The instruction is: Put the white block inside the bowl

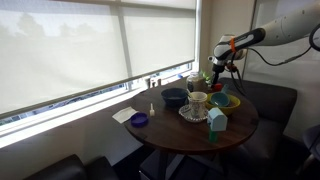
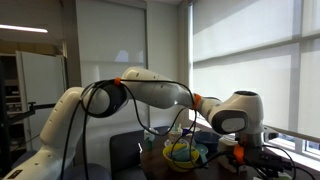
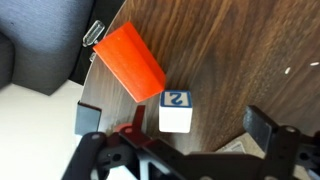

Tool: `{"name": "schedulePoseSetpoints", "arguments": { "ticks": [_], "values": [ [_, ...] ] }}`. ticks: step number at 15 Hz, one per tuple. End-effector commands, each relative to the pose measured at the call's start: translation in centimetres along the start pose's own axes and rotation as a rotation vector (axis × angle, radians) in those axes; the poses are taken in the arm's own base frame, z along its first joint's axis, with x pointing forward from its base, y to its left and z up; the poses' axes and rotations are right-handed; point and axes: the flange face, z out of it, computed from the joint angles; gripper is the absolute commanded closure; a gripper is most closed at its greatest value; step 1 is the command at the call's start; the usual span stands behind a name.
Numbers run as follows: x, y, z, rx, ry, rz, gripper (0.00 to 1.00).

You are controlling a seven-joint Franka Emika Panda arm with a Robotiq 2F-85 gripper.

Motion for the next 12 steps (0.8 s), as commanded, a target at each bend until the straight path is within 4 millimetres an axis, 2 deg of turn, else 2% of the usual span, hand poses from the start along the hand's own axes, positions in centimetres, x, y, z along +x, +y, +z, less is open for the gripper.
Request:
{"name": "schedulePoseSetpoints", "arguments": {
  "ticks": [1,2,3,6,12],
  "values": [
    [0.2,0.8,1.9,-0.002,0.072,0.06,0.0],
    [0.2,0.9,2.2,-0.003,0.081,0.076,0.1],
    [0.3,0.9,2.5,-0.004,0.096,0.084,0.28],
    [0.3,0.8,2.4,-0.003,0.12,0.099,0.5],
    [-0.1,0.5,0.1,-0.002,0.107,0.11,0.91]
  ]
}}
